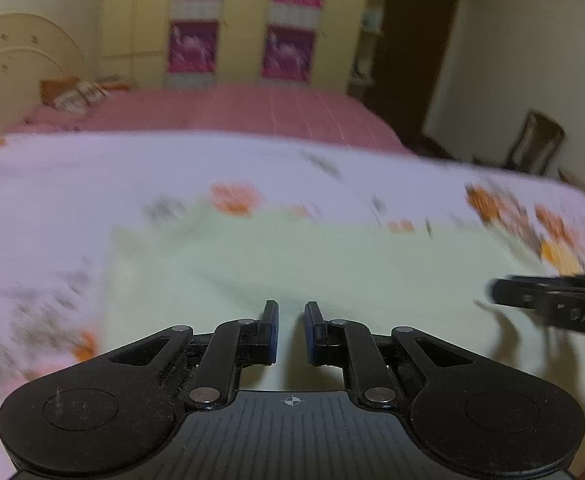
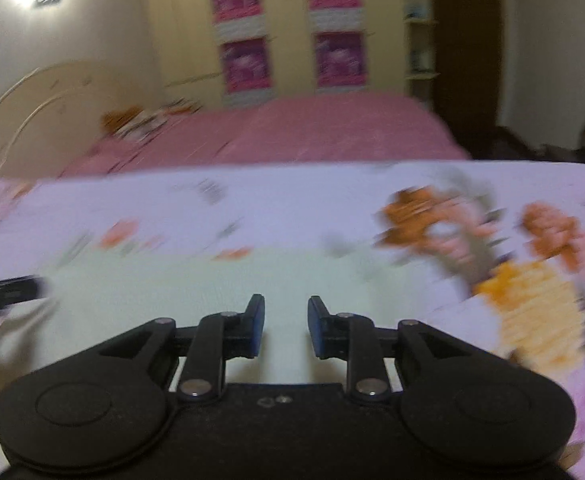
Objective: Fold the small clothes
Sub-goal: 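Pinch the new folded edge with both tools and flatten it, then open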
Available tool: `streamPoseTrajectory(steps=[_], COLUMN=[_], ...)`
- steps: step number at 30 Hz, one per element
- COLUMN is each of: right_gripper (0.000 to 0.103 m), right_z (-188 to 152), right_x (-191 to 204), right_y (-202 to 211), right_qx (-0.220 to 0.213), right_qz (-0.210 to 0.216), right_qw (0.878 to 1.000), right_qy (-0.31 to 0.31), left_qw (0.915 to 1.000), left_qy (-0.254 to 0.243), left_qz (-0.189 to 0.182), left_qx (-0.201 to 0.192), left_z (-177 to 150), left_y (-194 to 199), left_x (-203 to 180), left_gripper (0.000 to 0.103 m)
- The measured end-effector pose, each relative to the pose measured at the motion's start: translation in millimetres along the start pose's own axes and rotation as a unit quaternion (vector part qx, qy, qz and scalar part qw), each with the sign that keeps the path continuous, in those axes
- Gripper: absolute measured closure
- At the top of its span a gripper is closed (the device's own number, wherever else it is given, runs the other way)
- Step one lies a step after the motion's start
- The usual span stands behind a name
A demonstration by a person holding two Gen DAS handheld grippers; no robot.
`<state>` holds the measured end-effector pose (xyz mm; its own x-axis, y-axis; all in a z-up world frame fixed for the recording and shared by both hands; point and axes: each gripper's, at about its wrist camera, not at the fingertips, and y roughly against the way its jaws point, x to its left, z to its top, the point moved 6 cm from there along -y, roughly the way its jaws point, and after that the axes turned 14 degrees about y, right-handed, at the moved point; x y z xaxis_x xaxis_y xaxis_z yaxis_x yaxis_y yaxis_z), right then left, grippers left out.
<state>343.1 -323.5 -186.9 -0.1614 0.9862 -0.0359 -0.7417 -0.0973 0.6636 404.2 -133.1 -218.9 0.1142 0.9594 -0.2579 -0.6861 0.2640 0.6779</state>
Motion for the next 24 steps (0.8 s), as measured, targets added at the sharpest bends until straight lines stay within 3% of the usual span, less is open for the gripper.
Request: streamPoseTrajectory(steps=[3,5,9,13,15,19,22,24], right_gripper=[0.080,0.079,0.080,0.078,0.074,0.074,0.074,0.074], right_z=[-9,-17,-30,-27,-19,-14,-14,-20], right_x=[22,17,-32,-28,-15,30,53,59], right_y=[-7,-13,-5,3,12,17,8,3], right_qx=[0.014,0.027,0.021,0.029,0.009,-0.002,0.006,0.017], right_qz=[0.004,-0.030,-0.062,-0.074,-0.054,-0.013,-0.001,-0.002], right_qw=[0.999,0.997,0.998,0.997,0.998,1.000,0.999,0.999], right_qy=[0.037,0.067,0.007,0.009,0.005,0.023,0.036,0.047], left_qw=[0.9997,0.9998,0.9993,0.9986,0.9991,0.9999,0.9998,0.9998], left_qy=[-0.017,-0.005,0.004,0.023,0.010,0.005,0.010,0.007], left_qz=[0.012,0.019,0.033,0.043,0.025,0.008,0.015,0.017], left_qx=[-0.010,-0.010,-0.015,-0.020,-0.033,-0.010,0.001,0.000], left_z=[-6,-6,-10,-7,-8,-15,-23,-27], left_y=[2,11,24,39,52,44,36,38], left_x=[8,22,47,45,30,6,7,13], left_gripper=[0.087,0.087,0.087,0.087,0.086,0.084,0.072,0.070])
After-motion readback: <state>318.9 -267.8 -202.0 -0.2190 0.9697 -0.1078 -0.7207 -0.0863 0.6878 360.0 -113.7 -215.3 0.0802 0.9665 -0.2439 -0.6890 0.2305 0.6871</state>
